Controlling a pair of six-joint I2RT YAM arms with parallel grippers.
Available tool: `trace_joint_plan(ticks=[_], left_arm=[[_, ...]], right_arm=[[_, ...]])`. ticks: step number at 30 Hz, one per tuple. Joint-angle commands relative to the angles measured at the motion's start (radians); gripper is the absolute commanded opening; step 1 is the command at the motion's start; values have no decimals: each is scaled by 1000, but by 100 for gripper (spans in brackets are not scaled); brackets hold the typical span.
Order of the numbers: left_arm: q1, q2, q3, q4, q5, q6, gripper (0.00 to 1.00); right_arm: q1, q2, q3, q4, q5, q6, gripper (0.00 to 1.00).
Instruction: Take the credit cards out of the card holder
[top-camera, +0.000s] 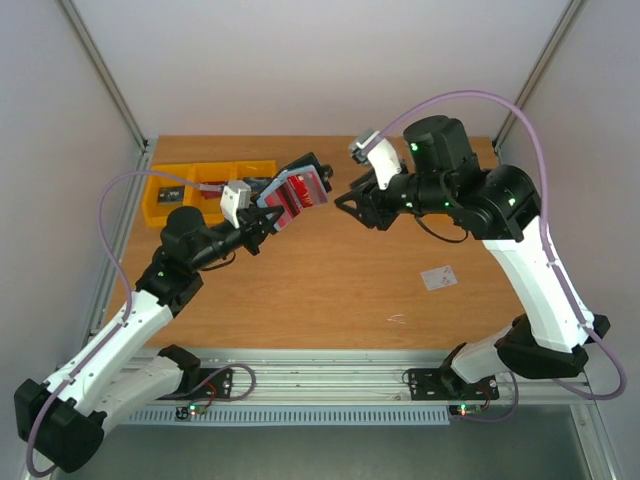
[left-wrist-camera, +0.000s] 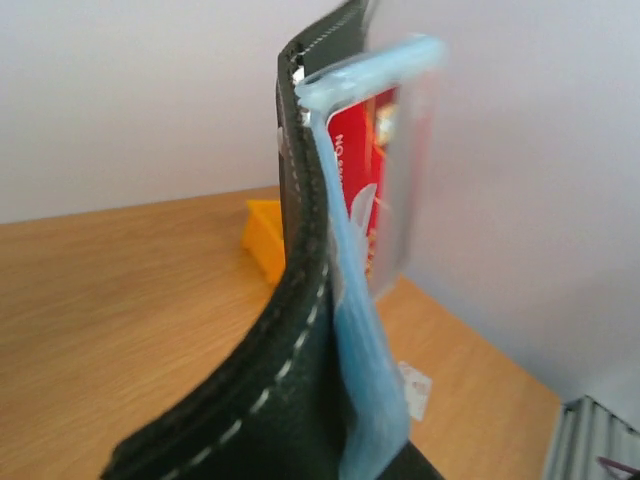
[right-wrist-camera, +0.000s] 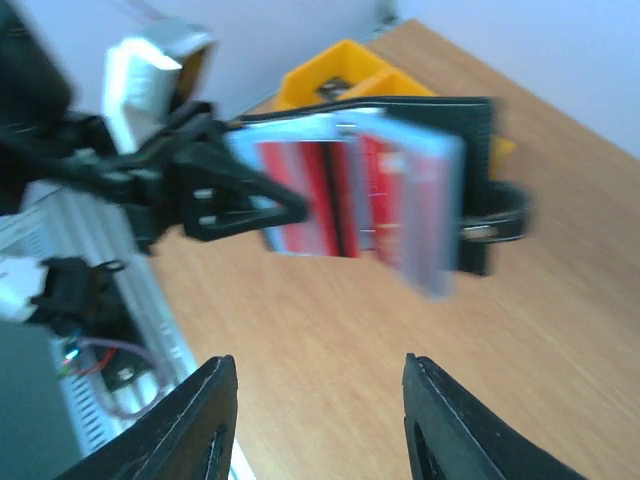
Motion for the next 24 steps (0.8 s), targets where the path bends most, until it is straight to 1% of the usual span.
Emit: trace_joint_plan(ticks=[1, 4, 6, 8, 10, 12, 17, 21, 24], left_arm=[[-23, -1, 46, -38, -150, 108, 0], [-26, -8, 40, 33, -63, 108, 0], [-26, -15, 32, 106, 18, 61, 0], [-25, -19, 22, 195, 134, 1, 0], [-25, -21, 25, 266, 253, -59, 0], [-24, -23, 28, 307, 328, -83, 0], [-25, -12, 26, 339, 350, -103, 0], [-25, -1, 33, 350, 370, -108, 0], [-25, 1, 34, 350, 373, -104, 0]], right_arm=[[99, 50, -5, 48, -222, 4, 44], [125, 51, -99, 212, -426, 22, 42], [121, 45, -158, 297, -397, 30, 42], [89, 38, -197, 342, -358, 40, 43], [20, 21, -244, 390, -415, 85, 42], [-37, 0, -289, 446, -465, 135, 41], [-52, -1, -308, 426, -499, 114, 40], [-52, 14, -313, 412, -513, 112, 37], [-50, 23, -309, 409, -556, 111, 28]])
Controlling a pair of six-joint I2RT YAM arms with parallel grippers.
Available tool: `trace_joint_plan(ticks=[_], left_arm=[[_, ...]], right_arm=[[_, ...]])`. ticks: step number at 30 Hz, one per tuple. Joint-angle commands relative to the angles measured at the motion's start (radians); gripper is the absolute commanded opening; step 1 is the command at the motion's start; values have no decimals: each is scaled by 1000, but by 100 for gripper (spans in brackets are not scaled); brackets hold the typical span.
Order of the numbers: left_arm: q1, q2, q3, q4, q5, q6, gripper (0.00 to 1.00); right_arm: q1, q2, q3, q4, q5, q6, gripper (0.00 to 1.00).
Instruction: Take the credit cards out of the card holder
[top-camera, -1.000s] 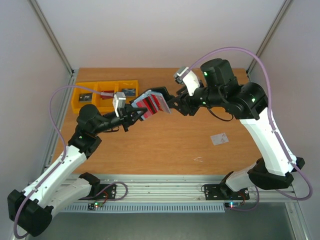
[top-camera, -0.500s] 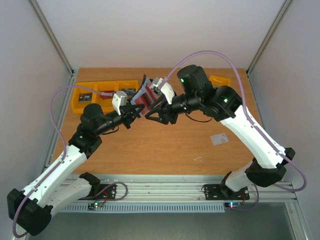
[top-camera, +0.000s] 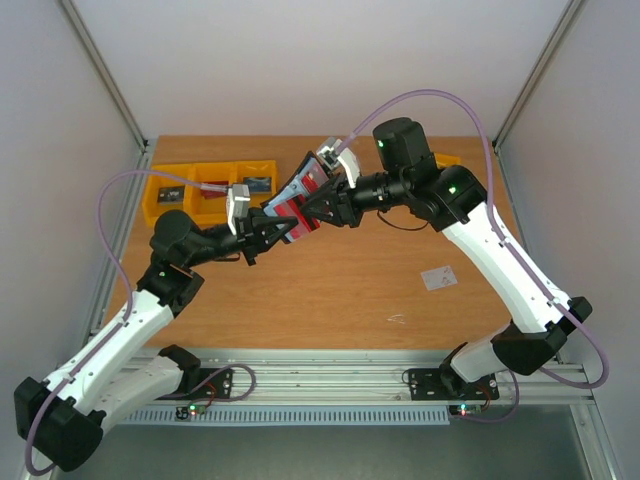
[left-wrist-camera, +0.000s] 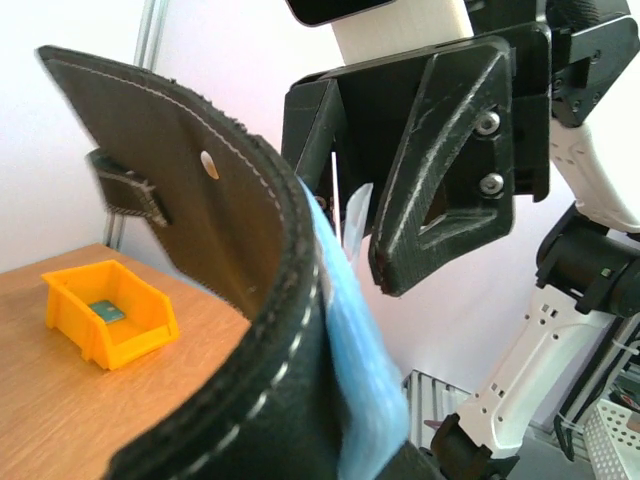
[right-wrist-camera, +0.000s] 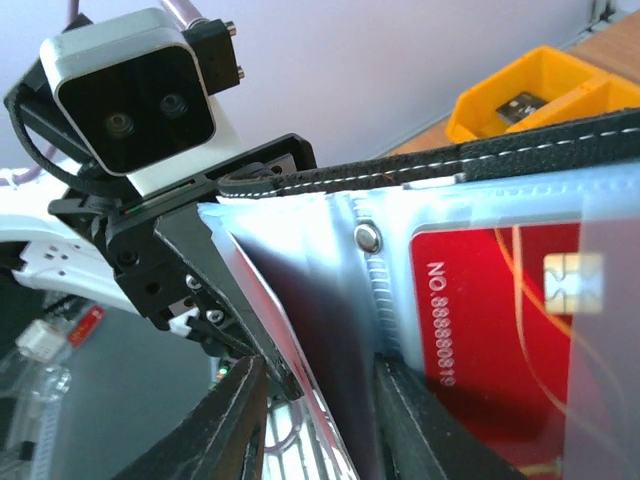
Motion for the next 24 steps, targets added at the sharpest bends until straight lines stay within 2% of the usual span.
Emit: trace_joint_plan(ticks=[1, 4, 6, 10, 11, 13, 15, 24], left_arm=[[-4, -1, 34, 113, 53, -9, 0], [-5, 3, 34, 115, 55, -12, 0], [-7, 3, 34, 113, 56, -10, 0], [-9, -4, 23, 106, 46, -3, 0], [-10, -8, 19, 107, 41, -4, 4], [-10, -11, 13, 112, 37, -5, 20], [-10, -13, 7, 123, 39, -7, 27], [-13, -12, 7, 105, 21, -13, 27]], right_arm=[[5, 0, -4, 23, -79, 10, 24], [7, 17, -2, 14, -111, 11, 13], [8, 24, -1, 10, -141, 6, 2], [4, 0, -16, 21, -141, -14, 1], [2, -7, -21, 23, -129, -15, 1], [-18, -14, -25, 16, -125, -13, 1], [-31, -19, -22, 2, -122, -13, 1], [-50, -33, -18, -34, -86, -21, 1]])
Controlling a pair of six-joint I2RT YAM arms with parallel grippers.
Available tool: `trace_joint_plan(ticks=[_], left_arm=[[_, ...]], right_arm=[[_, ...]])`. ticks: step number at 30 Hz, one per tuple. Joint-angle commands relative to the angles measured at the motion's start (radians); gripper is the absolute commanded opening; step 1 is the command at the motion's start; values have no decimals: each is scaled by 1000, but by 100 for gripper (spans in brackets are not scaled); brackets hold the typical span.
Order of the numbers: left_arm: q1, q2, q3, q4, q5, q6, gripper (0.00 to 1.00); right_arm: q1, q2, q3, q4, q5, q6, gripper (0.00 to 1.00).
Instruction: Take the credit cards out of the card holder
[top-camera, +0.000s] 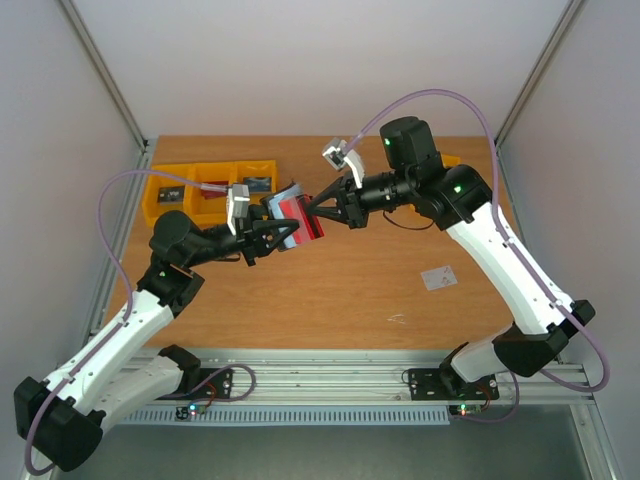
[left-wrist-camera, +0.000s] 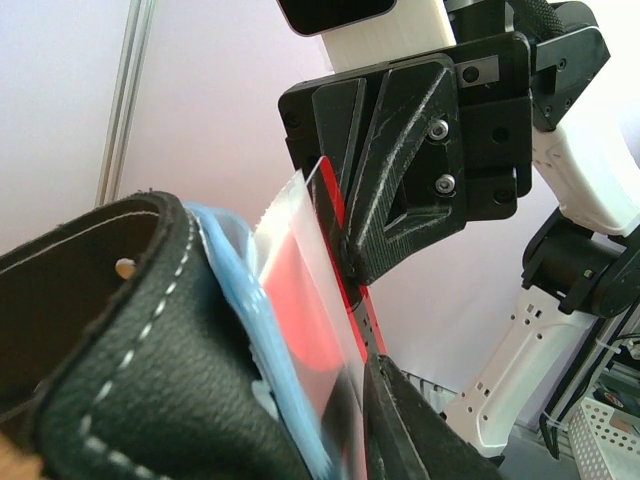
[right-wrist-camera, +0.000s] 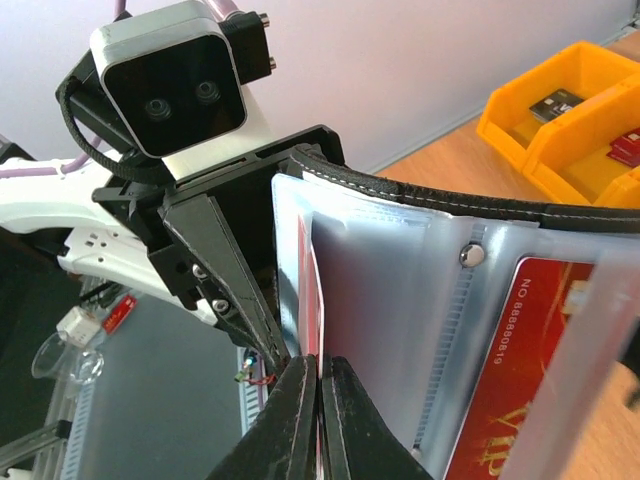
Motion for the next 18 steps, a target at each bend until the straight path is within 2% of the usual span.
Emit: trace_joint_plan(ticks=[1, 9, 11, 14, 18], left_arm=[[-8, -12, 9, 82, 5, 8, 27], [-9, -9, 8, 85, 10, 9, 27], [-12, -10, 9, 81, 12, 12, 22], [-14, -6, 11, 75, 8, 16, 8], [-14, -1, 12, 72, 10, 16, 2]], right_arm=[[-19, -25, -9, -27, 32, -11, 1], [-39, -41, -1, -43, 45, -17, 1], [-40, -38, 2, -33, 27, -6, 1], [-39, -34, -5, -26, 18, 2, 1], [-55, -52, -20, -30, 47, -7, 1]])
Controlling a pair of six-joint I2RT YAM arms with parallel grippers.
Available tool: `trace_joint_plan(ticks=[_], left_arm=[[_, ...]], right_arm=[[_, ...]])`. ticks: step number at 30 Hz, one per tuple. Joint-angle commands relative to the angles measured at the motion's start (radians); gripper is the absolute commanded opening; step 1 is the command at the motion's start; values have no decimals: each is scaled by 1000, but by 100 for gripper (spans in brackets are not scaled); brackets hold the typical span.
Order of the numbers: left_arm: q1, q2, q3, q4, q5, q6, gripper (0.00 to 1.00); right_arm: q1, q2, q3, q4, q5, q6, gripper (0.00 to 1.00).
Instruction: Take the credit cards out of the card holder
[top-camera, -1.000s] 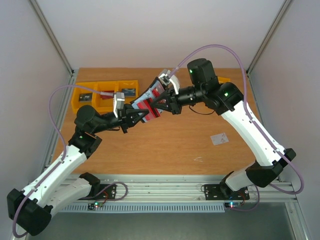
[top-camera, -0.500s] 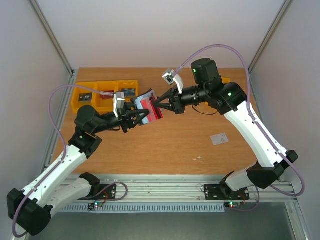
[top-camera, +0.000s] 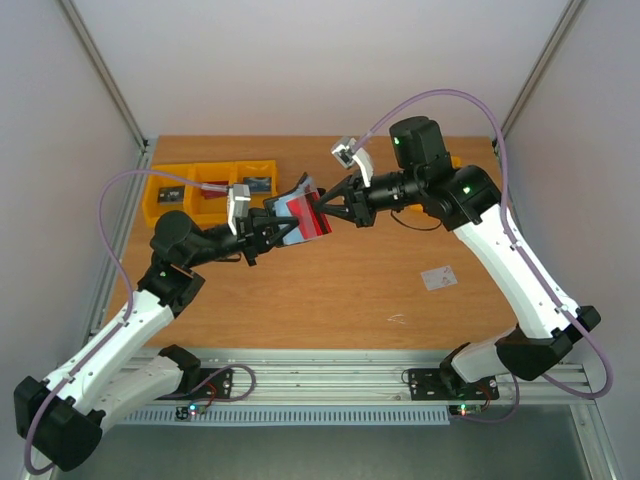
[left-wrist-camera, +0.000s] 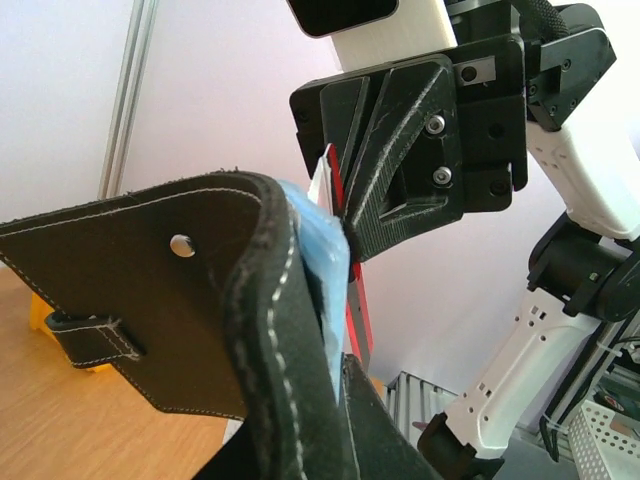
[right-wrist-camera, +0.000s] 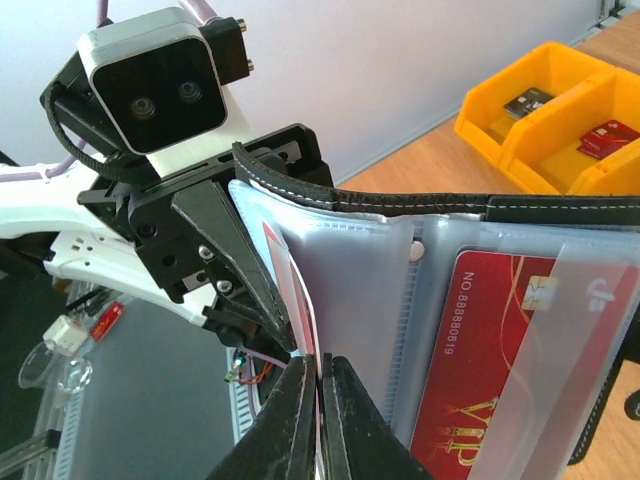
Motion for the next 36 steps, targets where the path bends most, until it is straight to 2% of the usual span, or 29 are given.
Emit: trace_joint_plan(ticks=[1, 15, 24, 30, 36], left_arm=[[-11, -1, 11, 77, 19, 17, 1], [-16, 3, 14, 67, 13, 17, 3], [-20, 0, 14, 65, 13, 17, 3], [-22, -1, 14, 45, -2, 21, 0], [-25, 15, -2, -21, -61, 76, 0]], right_arm=[[-33, -32, -17, -3, 33, -2, 1], [-94, -86, -64, 10, 74, 23, 1], [-102, -84, -66, 24, 24, 42, 1], [-111, -103, -69, 1, 79, 26, 1], [-174, -140, -79, -12, 143, 48, 1]])
